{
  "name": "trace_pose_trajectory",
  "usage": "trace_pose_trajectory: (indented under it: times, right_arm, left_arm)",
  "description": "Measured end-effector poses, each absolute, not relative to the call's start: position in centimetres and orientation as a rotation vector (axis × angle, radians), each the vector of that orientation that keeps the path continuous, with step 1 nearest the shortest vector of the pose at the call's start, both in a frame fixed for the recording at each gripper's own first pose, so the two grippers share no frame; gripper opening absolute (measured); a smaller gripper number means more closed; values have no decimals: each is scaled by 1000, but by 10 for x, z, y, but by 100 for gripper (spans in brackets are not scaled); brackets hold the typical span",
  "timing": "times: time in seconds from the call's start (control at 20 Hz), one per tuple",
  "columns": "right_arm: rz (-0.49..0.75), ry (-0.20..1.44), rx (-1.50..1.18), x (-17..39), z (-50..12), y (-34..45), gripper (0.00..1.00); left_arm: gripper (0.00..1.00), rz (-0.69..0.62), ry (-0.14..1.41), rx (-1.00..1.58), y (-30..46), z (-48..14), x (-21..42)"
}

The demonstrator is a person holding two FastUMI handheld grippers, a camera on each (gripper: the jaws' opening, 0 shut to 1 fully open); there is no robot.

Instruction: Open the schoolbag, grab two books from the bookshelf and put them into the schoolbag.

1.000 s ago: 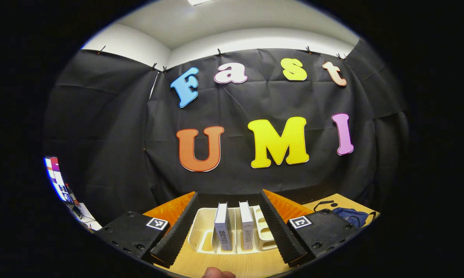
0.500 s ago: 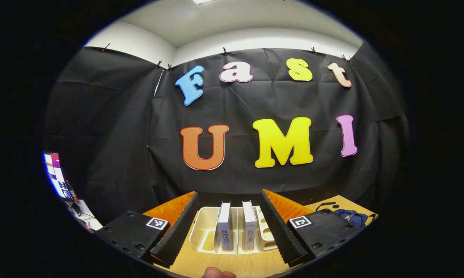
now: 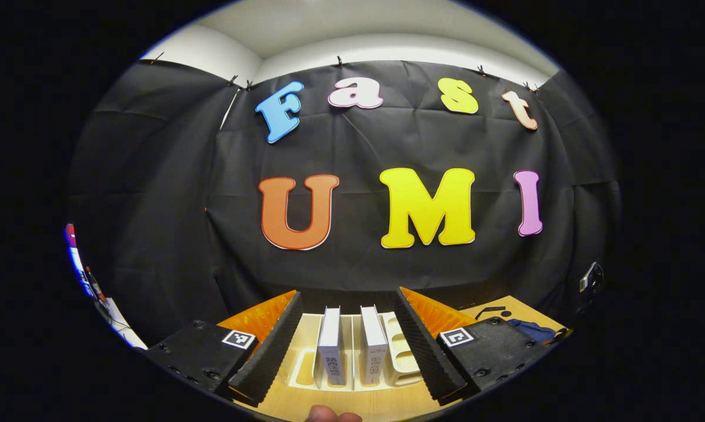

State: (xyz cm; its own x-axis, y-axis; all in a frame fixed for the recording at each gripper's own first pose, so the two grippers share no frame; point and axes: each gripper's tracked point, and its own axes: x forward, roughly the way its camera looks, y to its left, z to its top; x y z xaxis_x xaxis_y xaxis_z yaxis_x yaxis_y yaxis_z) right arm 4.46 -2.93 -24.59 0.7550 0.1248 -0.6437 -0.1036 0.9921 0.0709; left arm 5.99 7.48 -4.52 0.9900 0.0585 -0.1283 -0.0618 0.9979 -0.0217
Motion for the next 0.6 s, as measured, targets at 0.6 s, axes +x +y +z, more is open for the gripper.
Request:
trace_pose_trajectory:
  times: [0.6]
  right_arm:
    - [24,715,152,64,-177,-198,0]
  left_arm:
    - [98,-133,819,-28,41,-169,185]
